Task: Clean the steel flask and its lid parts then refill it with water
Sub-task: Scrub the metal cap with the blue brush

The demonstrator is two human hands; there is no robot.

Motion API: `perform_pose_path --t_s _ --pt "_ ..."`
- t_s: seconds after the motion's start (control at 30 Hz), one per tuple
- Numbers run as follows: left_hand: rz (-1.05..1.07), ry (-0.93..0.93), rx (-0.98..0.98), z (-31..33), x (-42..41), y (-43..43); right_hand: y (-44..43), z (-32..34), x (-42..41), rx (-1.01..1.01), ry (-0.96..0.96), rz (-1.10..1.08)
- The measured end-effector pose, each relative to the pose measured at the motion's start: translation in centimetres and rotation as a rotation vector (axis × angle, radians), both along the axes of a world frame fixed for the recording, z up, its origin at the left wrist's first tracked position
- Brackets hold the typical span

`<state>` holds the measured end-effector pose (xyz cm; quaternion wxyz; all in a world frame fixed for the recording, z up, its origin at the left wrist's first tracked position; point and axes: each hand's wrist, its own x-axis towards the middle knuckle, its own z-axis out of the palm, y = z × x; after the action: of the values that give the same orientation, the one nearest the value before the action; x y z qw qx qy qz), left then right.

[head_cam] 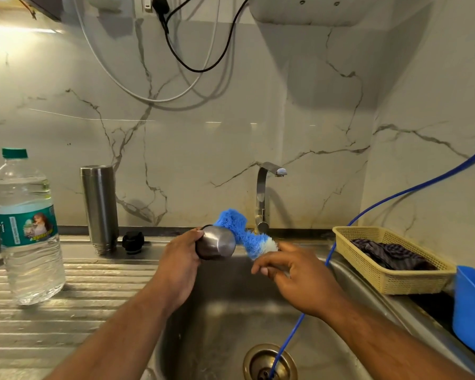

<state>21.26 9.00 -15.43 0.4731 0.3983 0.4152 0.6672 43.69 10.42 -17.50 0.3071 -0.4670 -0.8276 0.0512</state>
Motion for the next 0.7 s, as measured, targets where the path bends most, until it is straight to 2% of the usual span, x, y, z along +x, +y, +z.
perform_pose_path --t_s 0.17,0.3,0.4,0.5,0.7 --pt "-0.108 -0.321 -0.045 -0.6 0.0 0.4 -0.2 -0.3 -0.3 -0.03 -0.004 -0.005" --pt "-0.034 -0.544 -0.023 -0.1 -0.3 0.3 -0.9 0.0 -0.8 -0.047 -0.07 -0.002" --pt "0.032 -0.61 -0.011 0.1 -1.2 0.4 -1.7 0.6 -1.0 -0.048 -0.103 0.059" --pt "-0.007 -0.642 -0.056 0.0 -1.4 0.5 -2.5 1.2 -1.4 0.024 -0.173 0.117" --pt "-0.051 -0.618 -0.093 0.3 -0.9 0.3 -1.4 0.3 -1.3 0.182 -0.073 -0.023"
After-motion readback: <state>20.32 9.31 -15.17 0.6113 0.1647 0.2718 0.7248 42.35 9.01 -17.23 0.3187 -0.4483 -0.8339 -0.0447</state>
